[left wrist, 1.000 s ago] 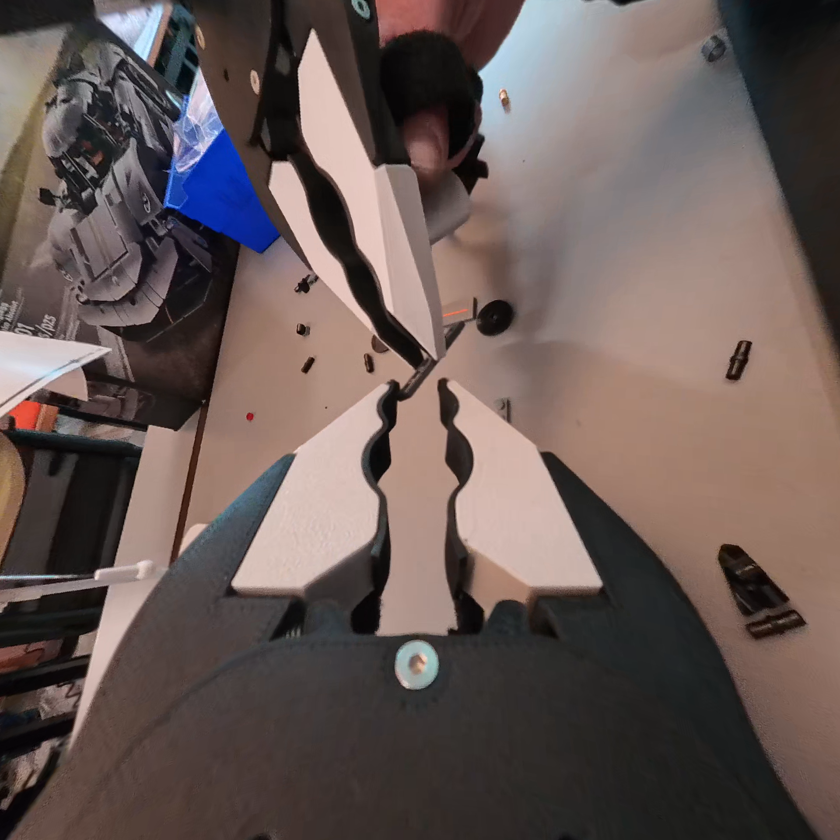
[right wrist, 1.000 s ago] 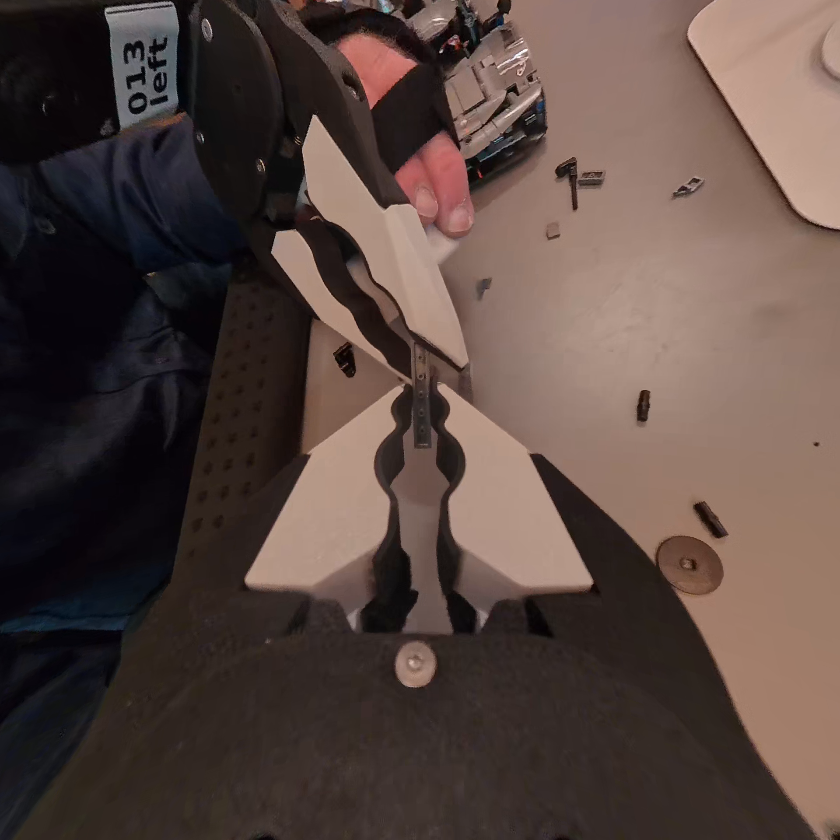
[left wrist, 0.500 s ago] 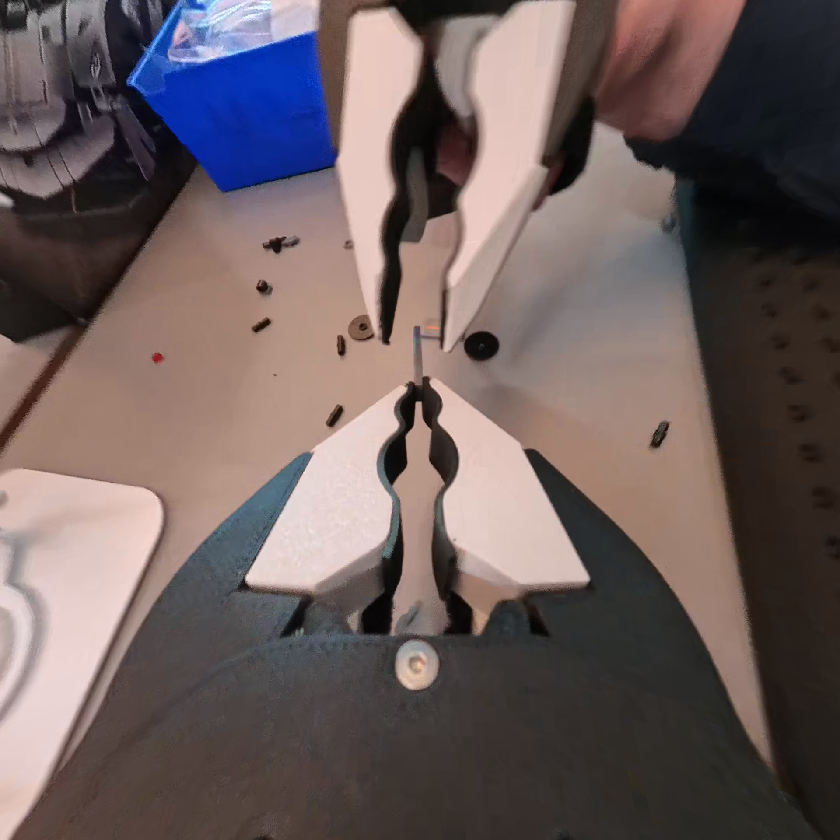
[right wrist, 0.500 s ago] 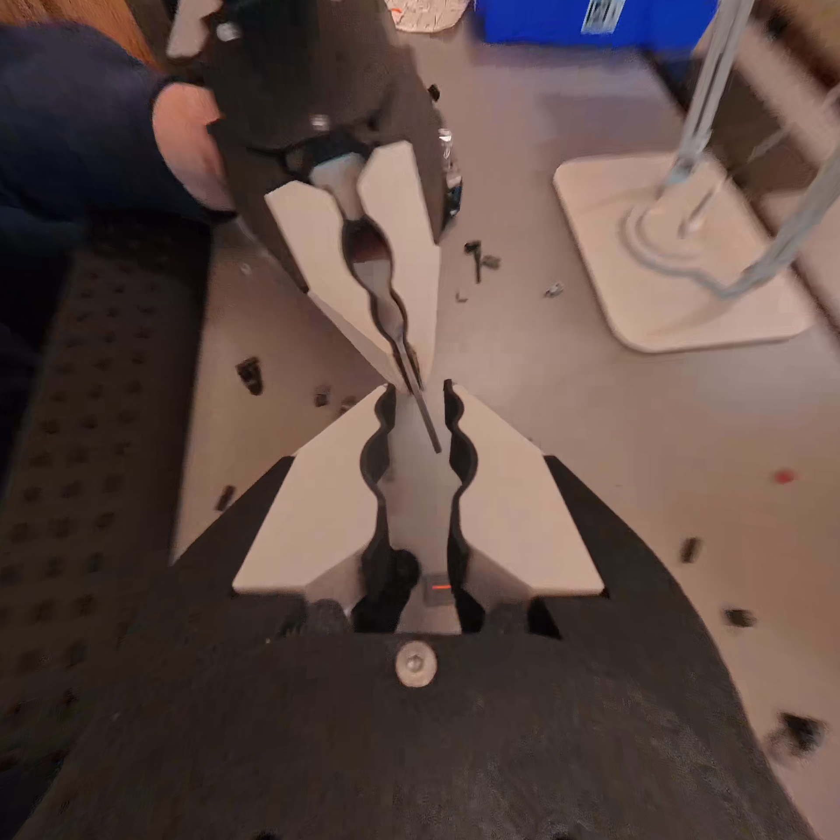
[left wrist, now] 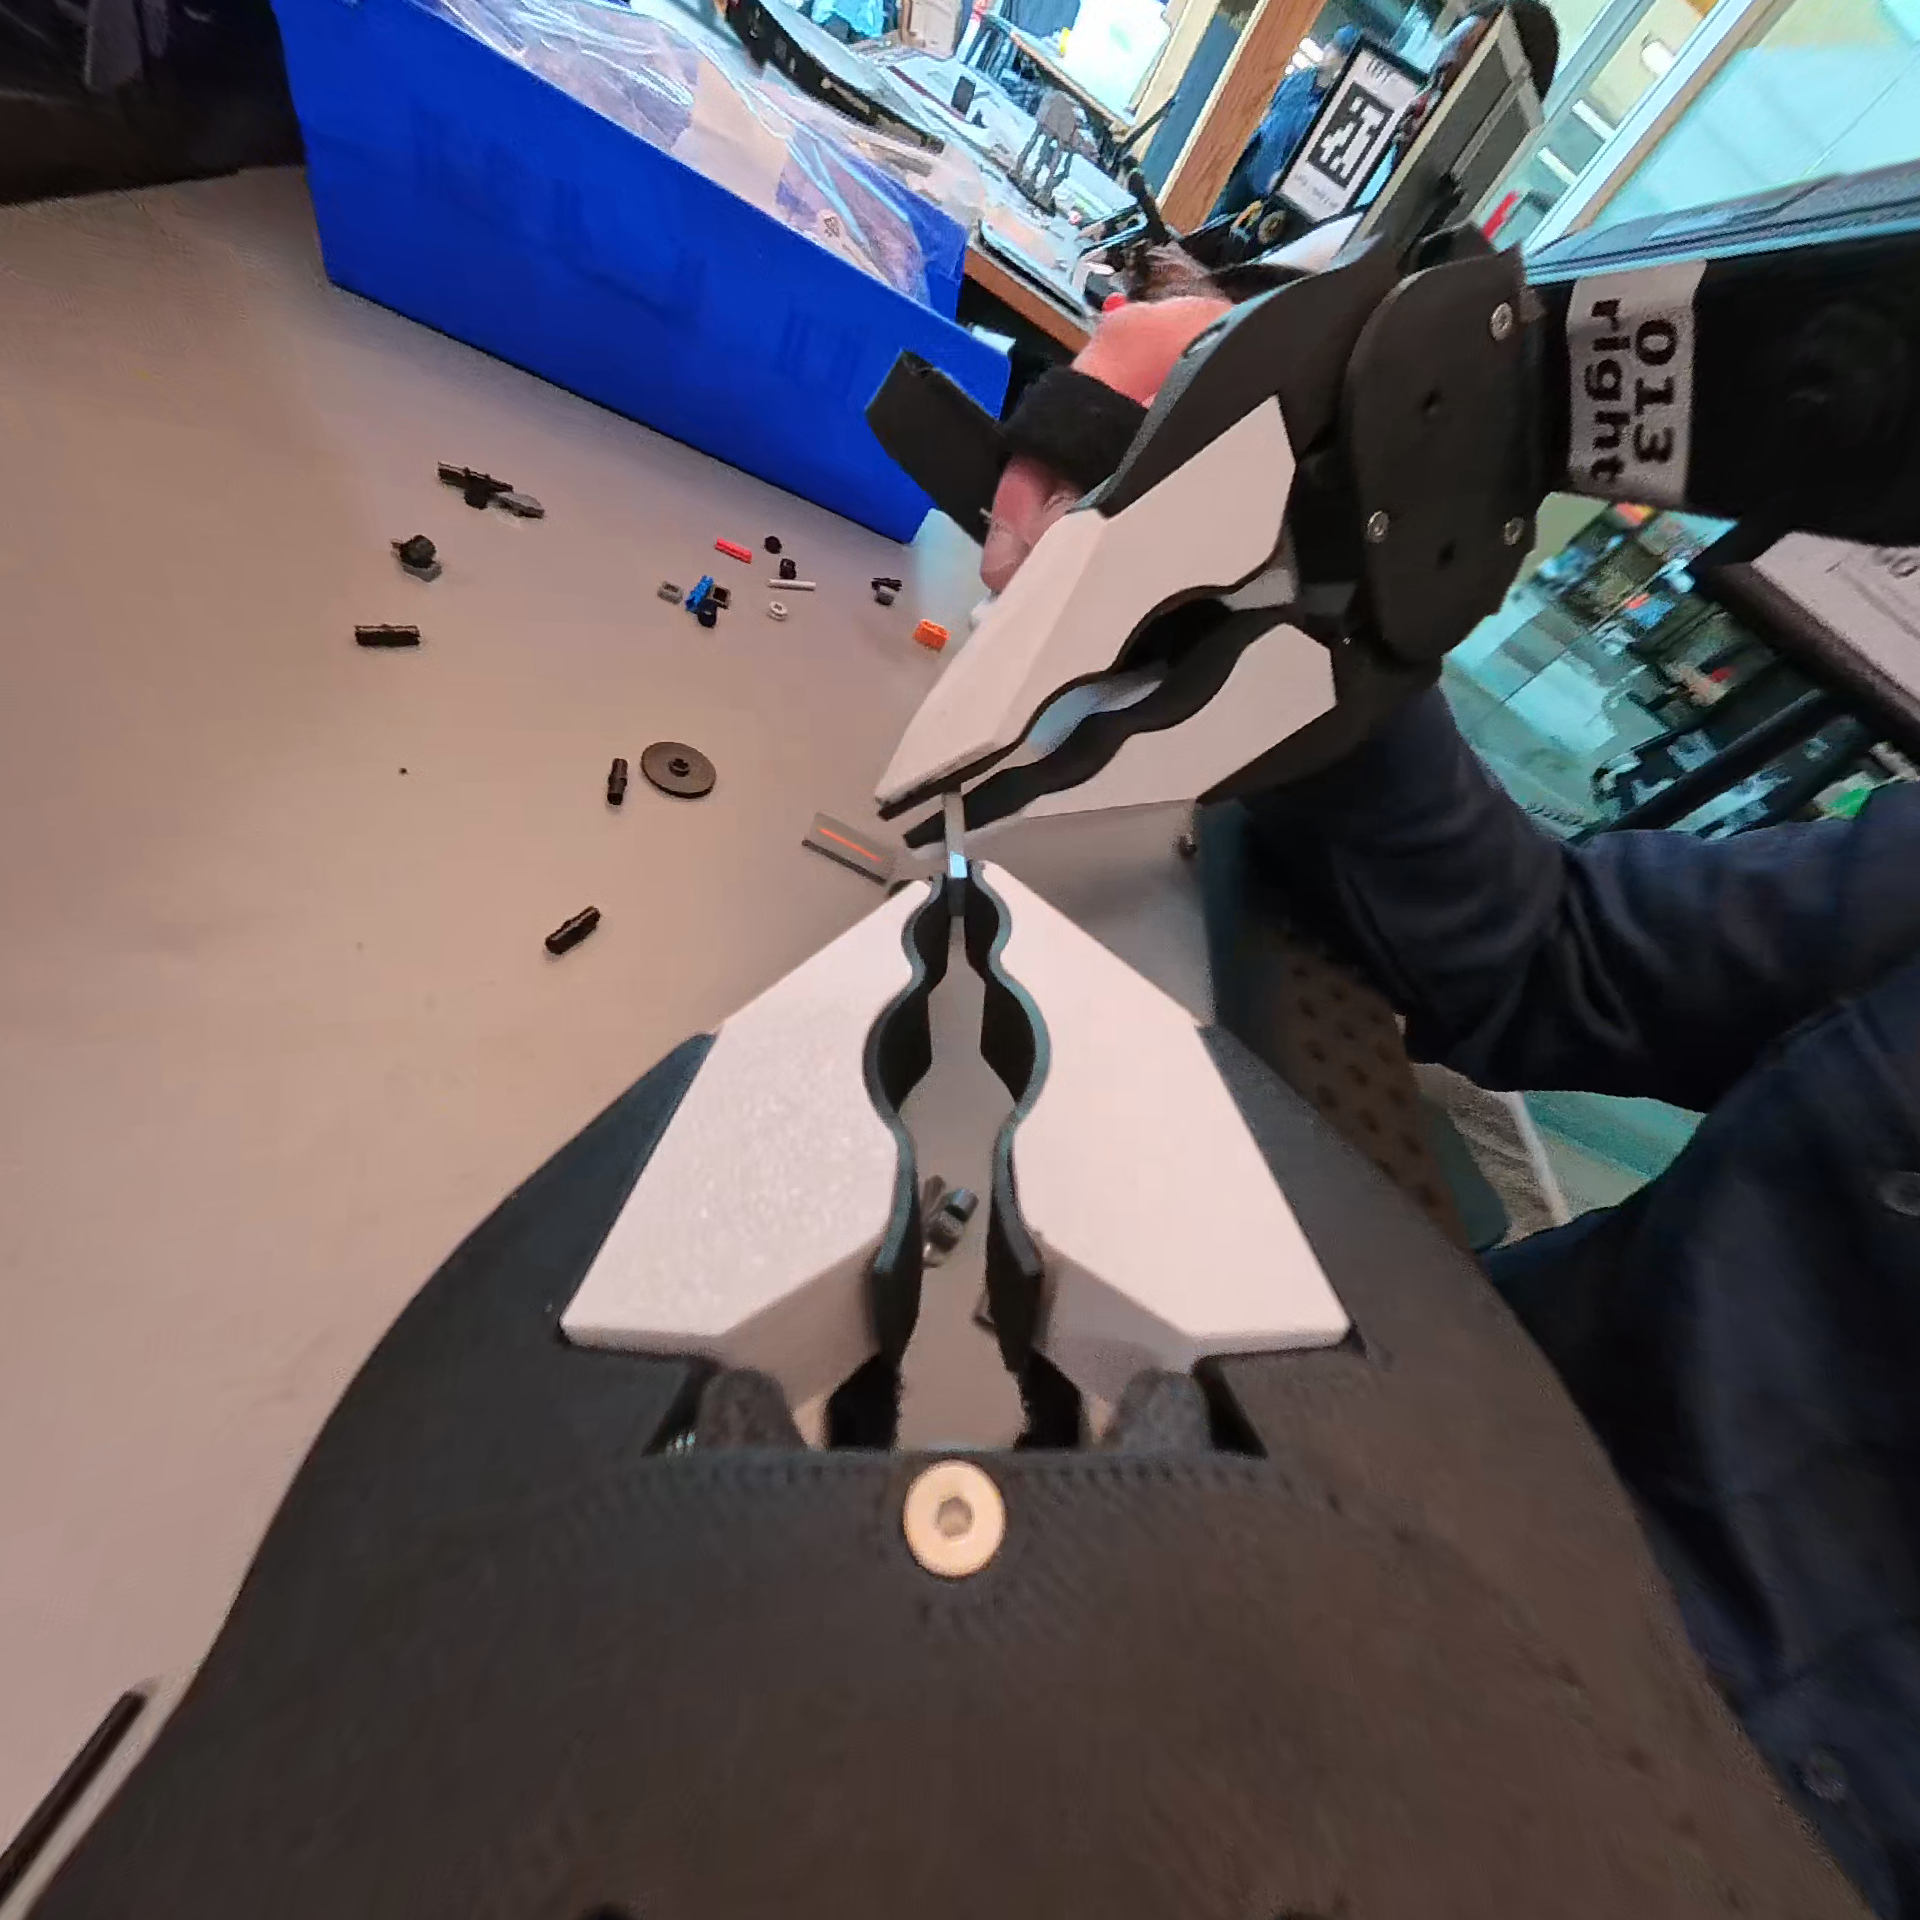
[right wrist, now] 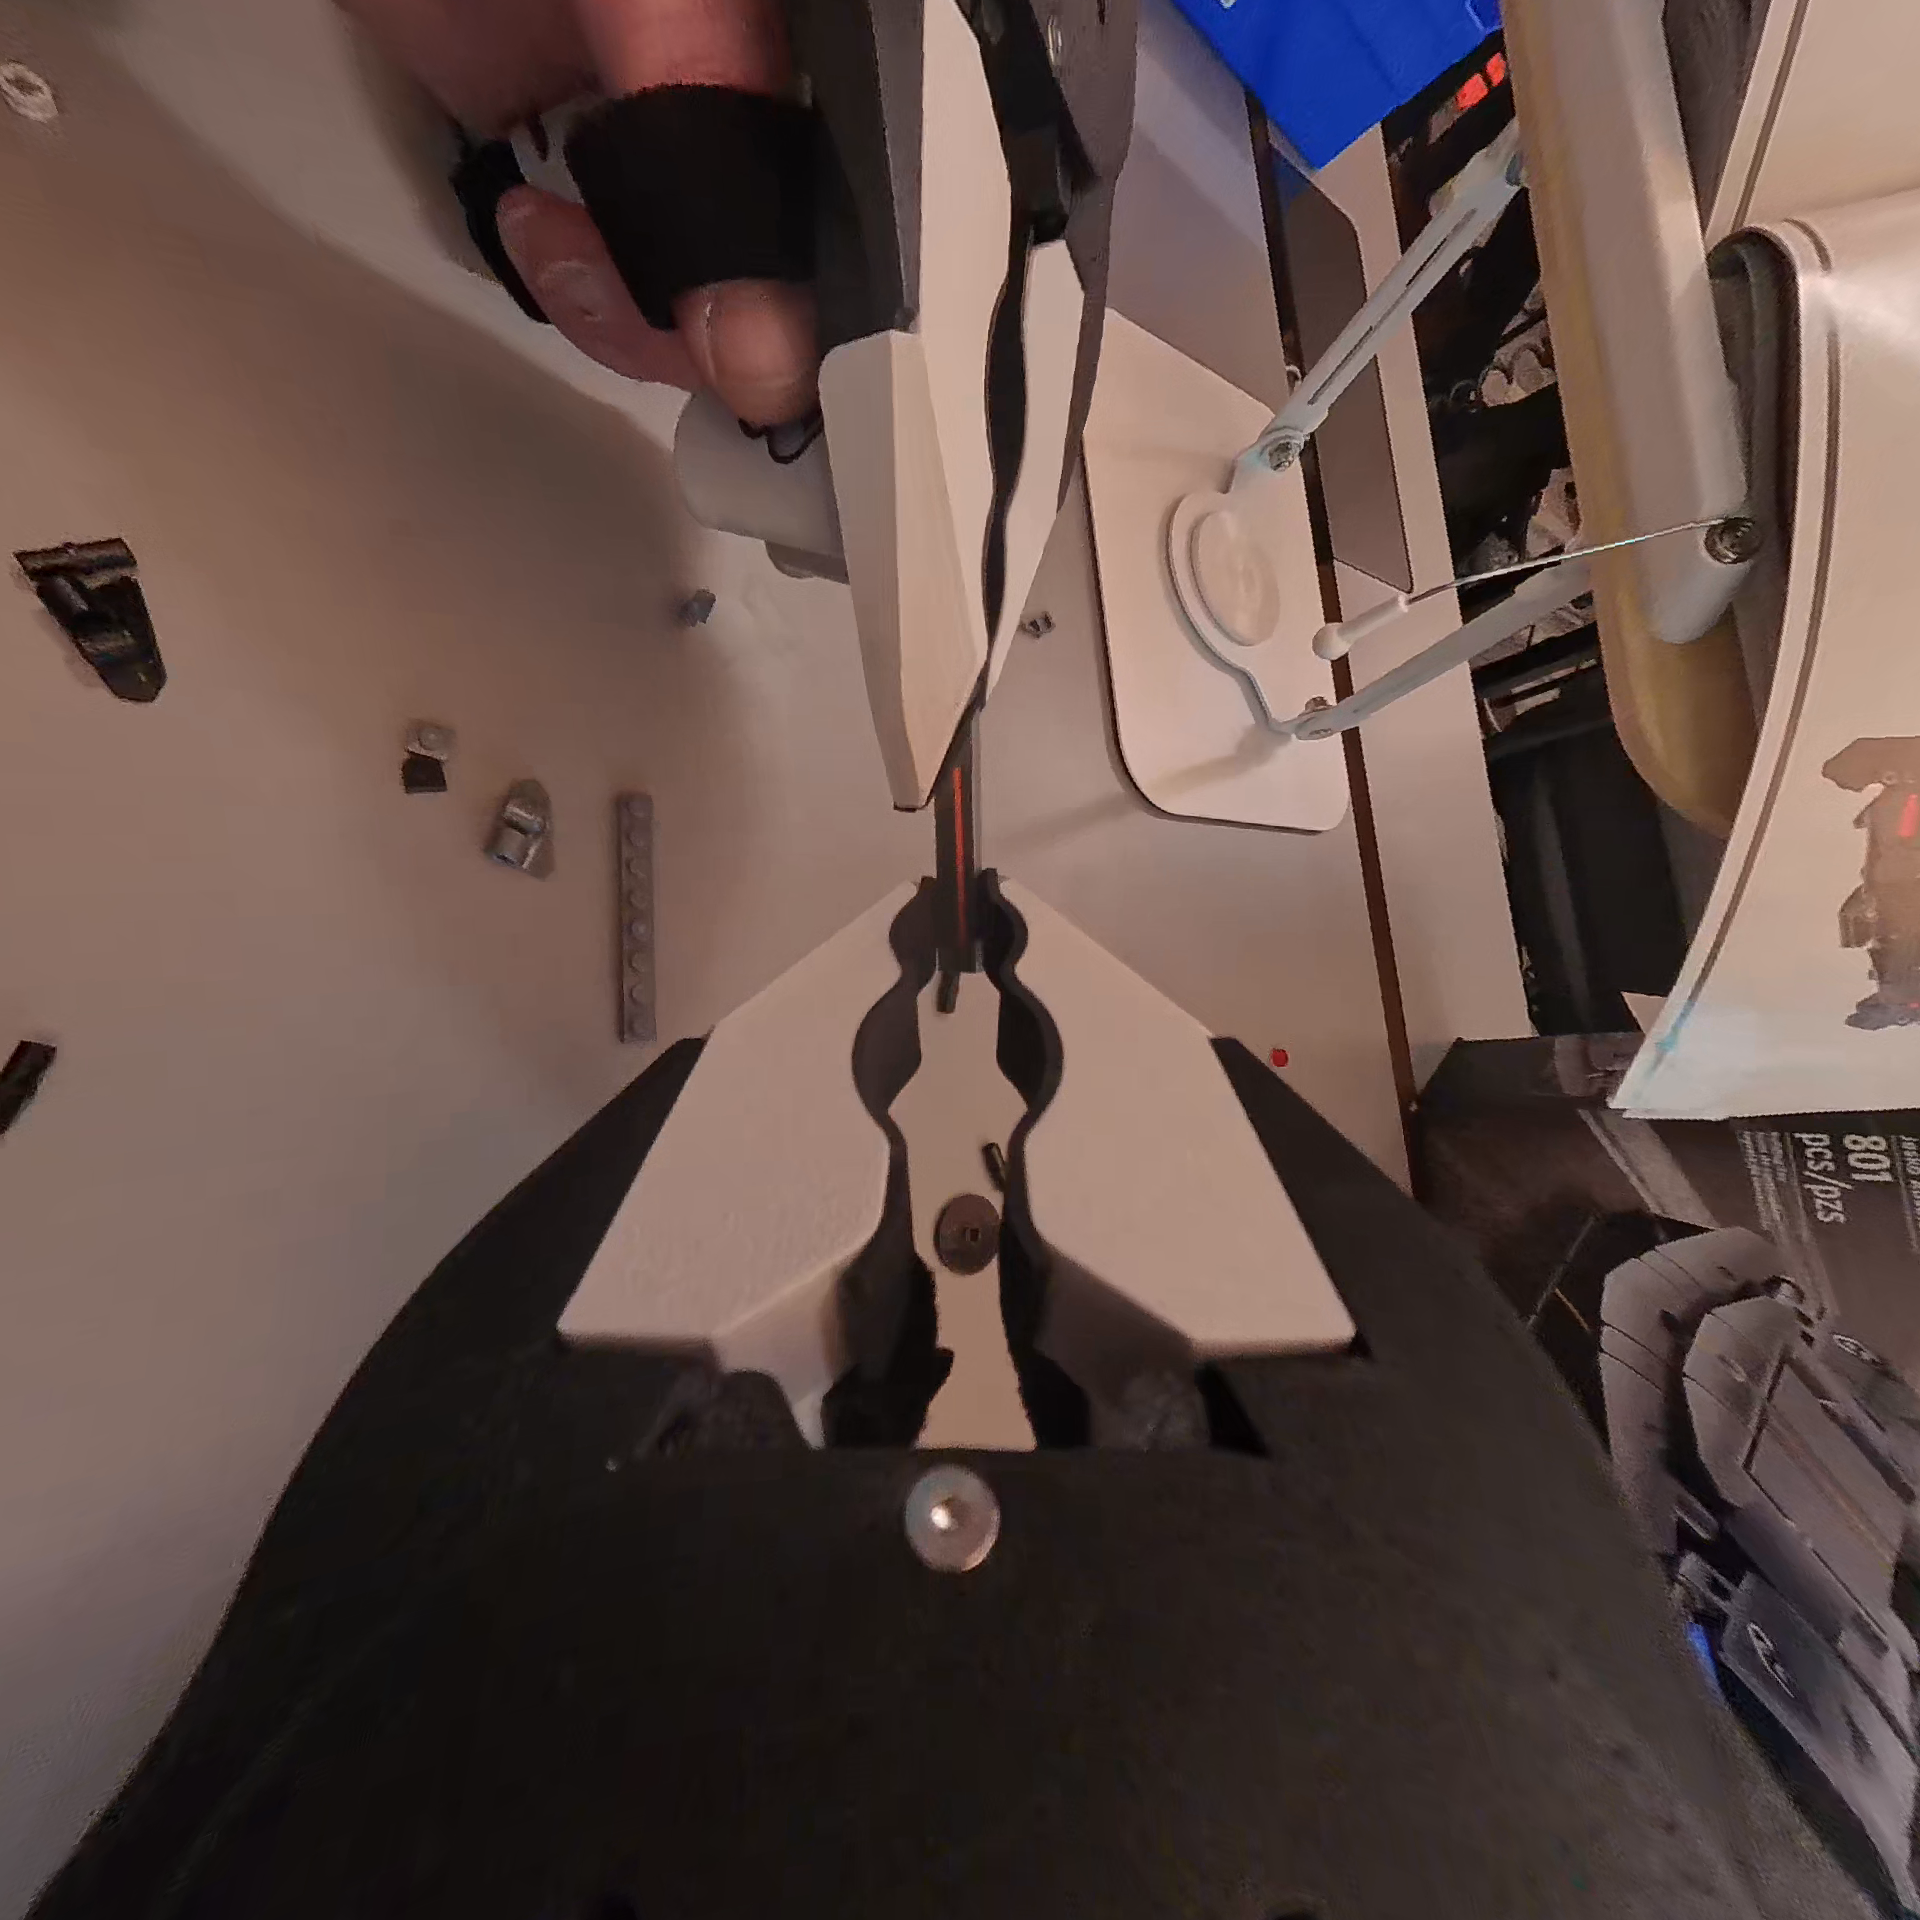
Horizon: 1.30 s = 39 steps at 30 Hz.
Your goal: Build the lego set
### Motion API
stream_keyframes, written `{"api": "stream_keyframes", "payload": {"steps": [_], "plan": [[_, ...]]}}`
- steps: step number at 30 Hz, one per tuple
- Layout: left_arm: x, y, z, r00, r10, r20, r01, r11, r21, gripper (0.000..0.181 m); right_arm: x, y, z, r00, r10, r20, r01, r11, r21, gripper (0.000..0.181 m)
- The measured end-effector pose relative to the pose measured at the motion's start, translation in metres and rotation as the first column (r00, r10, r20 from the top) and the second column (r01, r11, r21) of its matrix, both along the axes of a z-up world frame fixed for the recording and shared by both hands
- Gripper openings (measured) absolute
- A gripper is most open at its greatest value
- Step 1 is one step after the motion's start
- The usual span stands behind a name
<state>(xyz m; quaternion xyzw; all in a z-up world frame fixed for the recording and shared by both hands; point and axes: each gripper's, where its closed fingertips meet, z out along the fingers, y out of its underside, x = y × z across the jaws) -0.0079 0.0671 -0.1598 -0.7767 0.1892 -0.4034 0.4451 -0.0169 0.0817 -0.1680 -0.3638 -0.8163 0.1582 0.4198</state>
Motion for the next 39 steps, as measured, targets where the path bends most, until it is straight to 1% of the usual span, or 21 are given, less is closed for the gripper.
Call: {"api": "stream_keyframes", "payload": {"steps": [2, 5, 7, 9, 10, 13, 15, 17, 21, 24, 28, 37, 39], "plan": [[-0.001, -0.002, -0.002, 0.999, -0.018, 0.03, 0.019, 0.999, -0.029, 0.0, 0.0, -0.003, -0.002, 1.0, 0.004, 0.015, -0.004, 0.999, -0.04, 0.005], [-0.002, -0.005, -0.009, 0.999, -0.032, 0.004, 0.032, 0.997, -0.068, 0.001, 0.0, -0.008, -0.011, 0.998, 0.007, 0.066, 0.001, 0.993, -0.116, 0.005], [-0.005, -0.009, -0.02, 0.994, -0.05, -0.096, 0.042, 0.995, -0.088, 0.006, 0.003, -0.013, -0.021, 0.991, 0.013, 0.13, 0.012, 0.981, -0.191, 0.005], [-0.012, -0.011, -0.029, 0.977, -0.047, -0.206, 0.027, 0.995, -0.1, 0.011, 0.006, -0.015, -0.032, 0.98, 0.019, 0.198, 0.029, 0.971, -0.236, 0.005], [-0.015, -0.013, -0.031, 0.971, -0.049, -0.236, 0.026, 0.995, -0.1, 0.013, 0.008, -0.018, -0.037, 0.974, 0.029, 0.226, 0.03, 0.967, -0.255, 0.005], [-0.022, -0.012, -0.033, 0.963, -0.031, -0.268, 0.003, 0.994, -0.105, 0.013, 0.013, -0.026, -0.052, 0.948, 0.062, 0.311, 0.04, 0.949, -0.312, 0.005], [-0.024, -0.015, -0.038, 0.959, -0.046, -0.281, 0.01, 0.992, -0.13, 0.014, 0.016, -0.028, -0.062, 0.93, 0.074, 0.361, 0.048, 0.947, -0.318, 0.005], [-0.026, -0.016, -0.049, 0.943, -0.056, -0.329, 0.003, 0.987, -0.158, 0.015, 0.017, -0.029, -0.069, 0.914, 0.07, 0.399, 0.063, 0.949, -0.31, 0.005], [-0.019, -0.021, -0.066, 0.918, -0.108, -0.381, 0.027, 0.977, -0.21, 0.017, 0.02, -0.036, -0.082, 0.882, 0.088, 0.463, 0.077, 0.943, -0.324, 0.005], [-0.015, -0.021, -0.074, 0.901, -0.125, -0.416, 0.031, 0.974, -0.225, 0.017, 0.021, -0.036, -0.087, 0.866, 0.083, 0.493, 0.093, 0.942, -0.322, 0.005], [-0.015, -0.021, -0.085, 0.866, -0.138, -0.481, 0.025, 0.972, -0.235, 0.016, 0.022, -0.035, -0.088, 0.86, 0.071, 0.505, 0.114, 0.938, -0.326, 0.005], [-0.014, -0.02, -0.088, 0.84, -0.139, -0.524, 0.031, 0.977, -0.211, 0.015, 0.024, -0.034, -0.086, 0.854, 0.052, 0.518, 0.124, 0.946, -0.3, 0.005], [-0.012, -0.02, -0.085, 0.85, -0.14, -0.507, 0.037, 0.978, -0.208, 0.014, 0.025, -0.035, -0.082, 0.858, 0.055, 0.51, 0.12, 0.945, -0.305, 0.005]]}}
